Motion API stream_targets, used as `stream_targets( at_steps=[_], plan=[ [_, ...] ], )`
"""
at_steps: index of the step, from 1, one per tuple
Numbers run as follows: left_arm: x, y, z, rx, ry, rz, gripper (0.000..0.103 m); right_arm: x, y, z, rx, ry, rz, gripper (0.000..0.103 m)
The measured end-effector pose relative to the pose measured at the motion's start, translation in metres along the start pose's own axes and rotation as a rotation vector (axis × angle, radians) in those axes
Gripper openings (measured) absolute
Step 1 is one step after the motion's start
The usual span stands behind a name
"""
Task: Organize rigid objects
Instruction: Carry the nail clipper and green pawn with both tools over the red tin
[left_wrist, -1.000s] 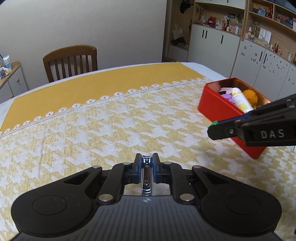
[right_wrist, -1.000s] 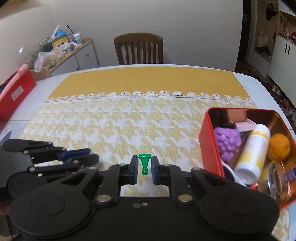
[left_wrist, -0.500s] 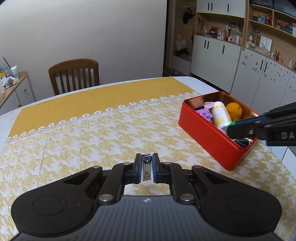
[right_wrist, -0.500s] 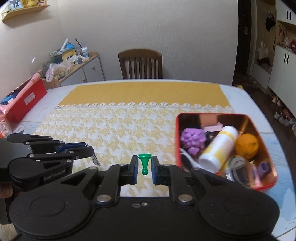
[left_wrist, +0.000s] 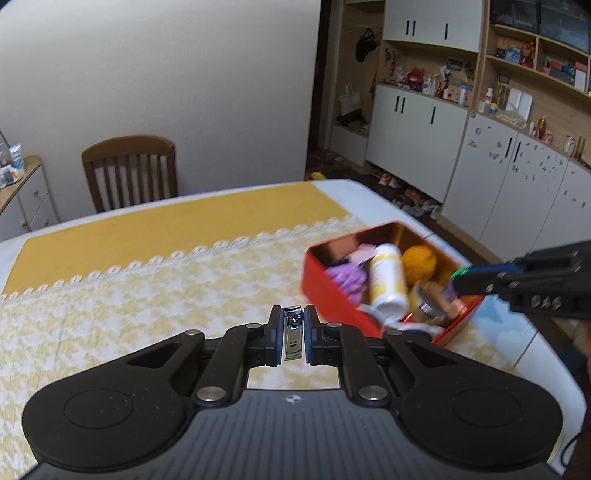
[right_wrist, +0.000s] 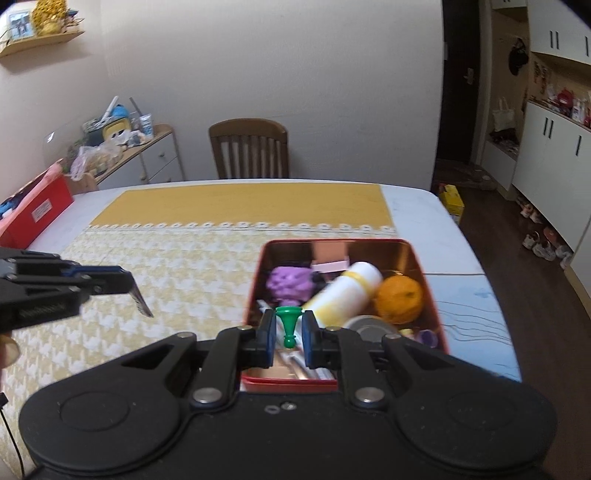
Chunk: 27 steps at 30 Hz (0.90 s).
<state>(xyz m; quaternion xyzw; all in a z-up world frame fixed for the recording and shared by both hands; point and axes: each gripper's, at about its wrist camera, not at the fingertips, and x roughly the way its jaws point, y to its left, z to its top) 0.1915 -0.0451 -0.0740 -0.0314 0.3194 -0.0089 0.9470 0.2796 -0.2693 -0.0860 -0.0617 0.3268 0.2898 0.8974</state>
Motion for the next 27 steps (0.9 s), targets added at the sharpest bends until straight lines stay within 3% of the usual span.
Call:
stream_targets(
  at_steps=[8, 14, 27],
  plan=[
    [0.011, -0.030, 0.044, -0.034, 0.004, -0.104, 0.010, 0.000, -0.036, 0.003, 0.029, -0.021, -0.035, 0.014],
    [0.035, -0.057, 0.062, 0.002, 0.034, -0.156, 0.010, 0.011, -0.056, 0.004, 0.061, -0.007, -0.044, 0.014],
    [0.111, -0.079, 0.053, 0.094, 0.161, -0.107, 0.010, 0.042, -0.066, -0.010, 0.058, 0.061, -0.052, 0.014]
  ],
)
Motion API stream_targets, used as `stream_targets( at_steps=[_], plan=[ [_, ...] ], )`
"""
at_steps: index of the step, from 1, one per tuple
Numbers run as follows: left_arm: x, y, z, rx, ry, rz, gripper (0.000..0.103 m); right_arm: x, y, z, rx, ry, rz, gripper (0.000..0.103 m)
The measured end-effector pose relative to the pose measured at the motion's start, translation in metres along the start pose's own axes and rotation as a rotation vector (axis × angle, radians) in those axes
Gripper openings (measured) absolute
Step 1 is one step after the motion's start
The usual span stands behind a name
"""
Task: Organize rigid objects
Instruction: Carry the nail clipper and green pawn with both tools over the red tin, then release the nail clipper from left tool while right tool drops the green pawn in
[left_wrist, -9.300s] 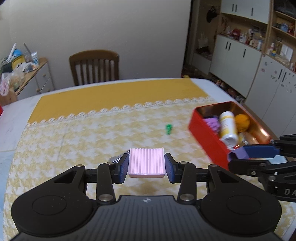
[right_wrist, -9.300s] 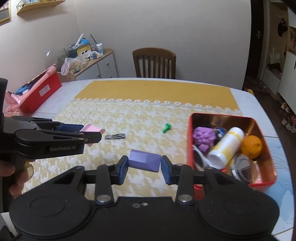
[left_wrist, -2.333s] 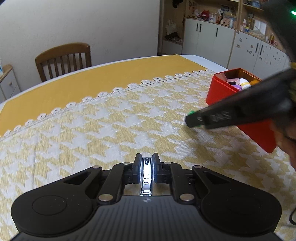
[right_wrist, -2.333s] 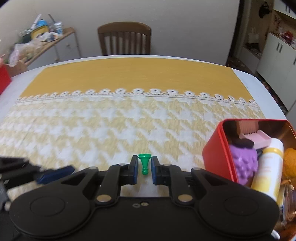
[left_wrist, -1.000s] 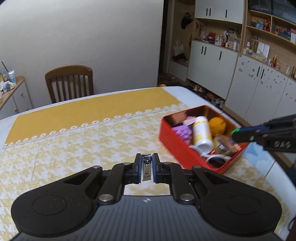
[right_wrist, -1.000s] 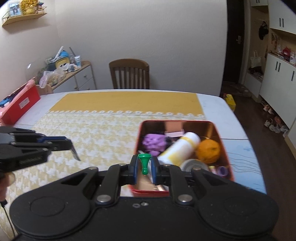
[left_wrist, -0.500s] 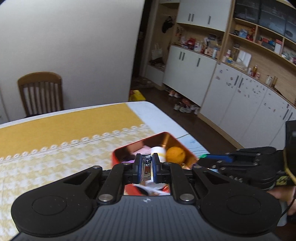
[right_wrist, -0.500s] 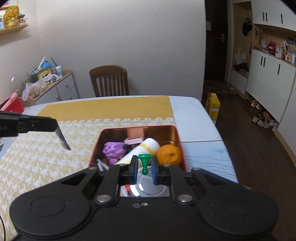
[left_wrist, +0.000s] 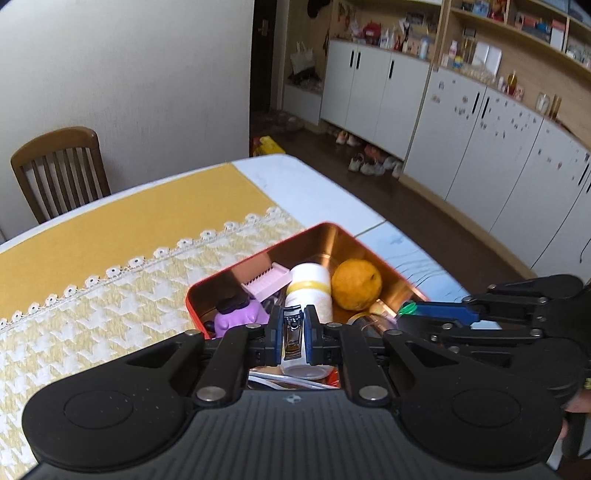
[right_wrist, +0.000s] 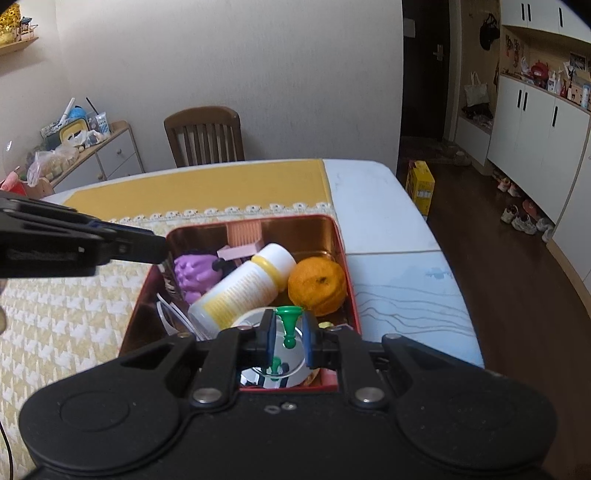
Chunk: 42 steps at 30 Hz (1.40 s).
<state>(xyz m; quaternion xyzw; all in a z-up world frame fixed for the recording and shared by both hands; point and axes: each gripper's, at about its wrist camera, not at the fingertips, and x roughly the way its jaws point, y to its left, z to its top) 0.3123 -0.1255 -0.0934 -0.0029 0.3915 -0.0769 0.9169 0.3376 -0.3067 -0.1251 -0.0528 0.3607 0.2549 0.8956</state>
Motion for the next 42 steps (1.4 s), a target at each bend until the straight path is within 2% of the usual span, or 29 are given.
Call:
stream_targets(
  at_steps=[6, 14, 20, 30, 42],
  plan=[
    [0.020, 0.003, 0.001, 0.011, 0.028, 0.031, 0.011, 0.009, 0.004, -0.001, -0.031, 0.016, -0.013, 0.014],
    [0.042, 0.007, 0.002, -0.001, 0.054, 0.032, 0.011, 0.019, 0.003, -0.001, -0.040, 0.039, -0.031, 0.014],
    [0.052, 0.006, 0.000, 0.000, 0.073, 0.031, 0.010, 0.022, 0.001, -0.004, -0.035, 0.060, -0.042, 0.019],
    [0.049, 0.011, -0.001, -0.058, 0.079, 0.016, 0.011, 0.013, -0.006, -0.004, -0.001, 0.048, -0.013, 0.028],
    [0.012, 0.001, -0.009, -0.073, 0.020, 0.012, 0.011, -0.015, -0.013, 0.002, 0.036, 0.000, 0.053, 0.040]
  ],
)
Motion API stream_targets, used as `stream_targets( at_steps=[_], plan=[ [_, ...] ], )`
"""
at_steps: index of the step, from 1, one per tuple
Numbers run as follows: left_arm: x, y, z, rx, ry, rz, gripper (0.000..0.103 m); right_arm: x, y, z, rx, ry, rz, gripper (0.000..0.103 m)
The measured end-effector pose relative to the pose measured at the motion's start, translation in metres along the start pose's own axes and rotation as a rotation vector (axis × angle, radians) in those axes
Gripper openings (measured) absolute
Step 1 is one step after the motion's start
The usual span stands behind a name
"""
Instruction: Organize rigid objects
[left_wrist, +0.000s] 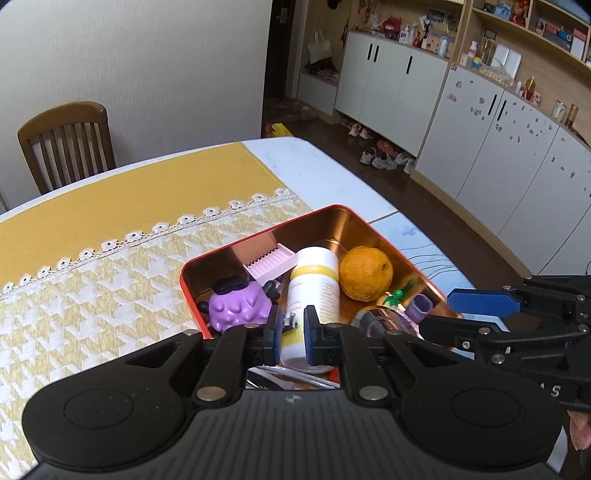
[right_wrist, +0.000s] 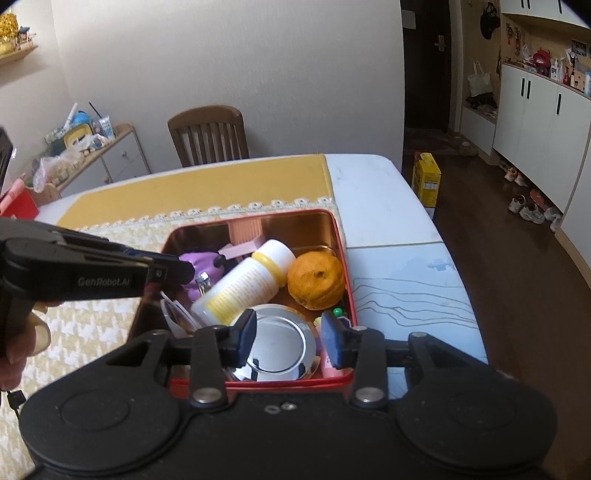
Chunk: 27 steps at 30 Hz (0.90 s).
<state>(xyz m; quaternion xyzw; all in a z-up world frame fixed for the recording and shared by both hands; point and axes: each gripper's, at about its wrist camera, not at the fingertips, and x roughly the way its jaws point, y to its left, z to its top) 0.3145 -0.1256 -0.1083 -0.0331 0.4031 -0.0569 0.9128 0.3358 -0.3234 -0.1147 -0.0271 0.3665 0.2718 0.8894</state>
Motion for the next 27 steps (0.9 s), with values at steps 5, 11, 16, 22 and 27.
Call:
stream_targets(
  at_steps=[5, 11, 16, 22, 27],
  plan=[
    [-0.020, -0.007, -0.008, 0.002, -0.032, -0.003, 0.011, -0.014, 0.000, -0.001, -0.004, -0.011, 0.025, 0.045],
    [-0.044, -0.012, -0.017, -0.020, -0.077, -0.006, 0.019, -0.032, 0.005, -0.003, -0.012, -0.039, 0.046, 0.056],
    [-0.060, -0.016, -0.026, -0.021, -0.097, -0.002, 0.026, -0.047, 0.007, -0.005, -0.011, -0.057, 0.060, 0.062],
    [-0.082, -0.019, -0.036, -0.023, -0.157, 0.019, 0.071, -0.061, 0.012, -0.009, -0.022, -0.085, 0.065, 0.072],
    [-0.094, -0.023, -0.043, -0.035, -0.168, 0.016, 0.081, -0.073, 0.016, -0.015, -0.036, -0.107, 0.068, 0.082]
  ],
)
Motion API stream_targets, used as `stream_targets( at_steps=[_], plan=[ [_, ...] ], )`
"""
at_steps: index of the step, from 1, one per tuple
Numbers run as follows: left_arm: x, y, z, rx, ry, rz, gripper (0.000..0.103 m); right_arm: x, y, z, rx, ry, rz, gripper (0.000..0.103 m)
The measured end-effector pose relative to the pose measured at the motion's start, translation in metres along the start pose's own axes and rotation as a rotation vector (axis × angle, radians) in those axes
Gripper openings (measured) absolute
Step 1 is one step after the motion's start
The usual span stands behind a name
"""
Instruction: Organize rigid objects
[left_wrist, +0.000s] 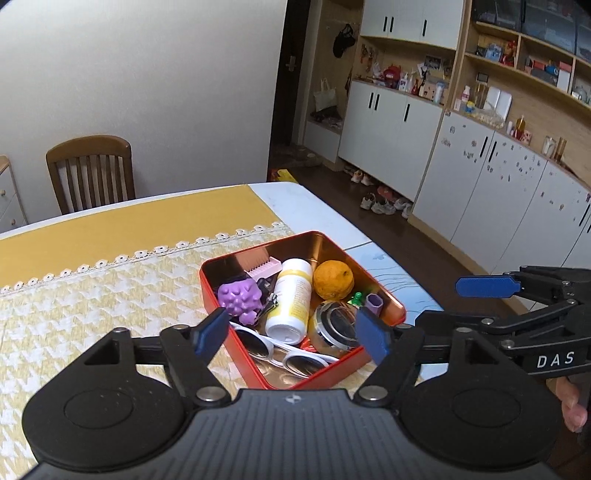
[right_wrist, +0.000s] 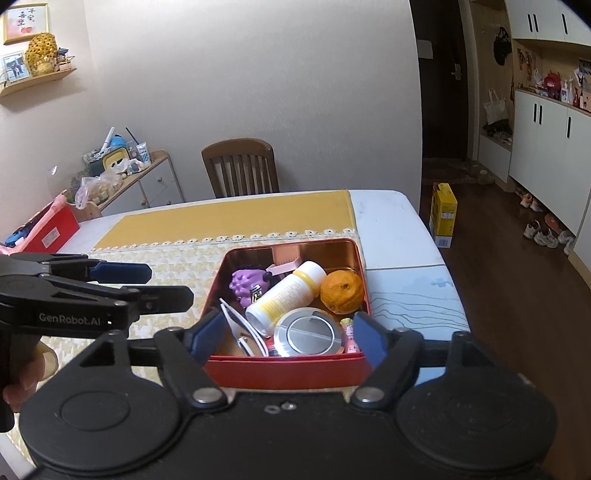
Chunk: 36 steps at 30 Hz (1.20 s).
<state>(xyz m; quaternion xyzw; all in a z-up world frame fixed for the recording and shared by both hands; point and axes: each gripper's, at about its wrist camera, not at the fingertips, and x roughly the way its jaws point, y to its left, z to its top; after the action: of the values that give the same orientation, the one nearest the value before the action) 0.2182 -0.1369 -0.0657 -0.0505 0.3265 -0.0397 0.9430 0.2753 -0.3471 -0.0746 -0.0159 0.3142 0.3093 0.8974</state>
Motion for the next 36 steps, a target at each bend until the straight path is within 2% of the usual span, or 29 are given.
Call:
stream_targets(
  at_steps=[4, 7, 9, 10, 20, 28, 32, 36],
  plan=[
    [-0.012, -0.005, -0.003, -0.008, -0.018, 0.003, 0.083, -0.012, 0.004, -0.003, -0.014, -0.023, 0.008, 0.092],
    [-0.022, -0.010, -0.006, -0.009, -0.032, 0.002, 0.090, -0.022, 0.007, -0.003, -0.018, -0.052, 0.011, 0.102],
    [-0.027, -0.012, -0.008, -0.015, -0.037, -0.002, 0.101, -0.029, 0.010, -0.004, -0.025, -0.082, -0.001, 0.103],
    [-0.030, -0.013, -0.008, -0.021, -0.037, 0.008, 0.101, -0.033, 0.011, -0.004, -0.028, -0.097, -0.003, 0.103],
    [-0.050, -0.016, -0.019, -0.027, -0.056, 0.022, 0.102, -0.048, 0.010, -0.011, 0.014, -0.116, -0.020, 0.103],
    [-0.057, -0.017, -0.026, -0.020, -0.056, 0.074, 0.102, -0.053, 0.012, -0.020, 0.041, -0.109, -0.023, 0.103],
    [-0.060, -0.021, -0.030, 0.015, -0.062, 0.108, 0.102, -0.053, 0.014, -0.023, 0.057, -0.107, -0.017, 0.103],
    [-0.062, -0.021, -0.030, 0.024, -0.065, 0.111, 0.102, -0.052, 0.018, -0.027, 0.071, -0.099, -0.009, 0.103]
  ],
)
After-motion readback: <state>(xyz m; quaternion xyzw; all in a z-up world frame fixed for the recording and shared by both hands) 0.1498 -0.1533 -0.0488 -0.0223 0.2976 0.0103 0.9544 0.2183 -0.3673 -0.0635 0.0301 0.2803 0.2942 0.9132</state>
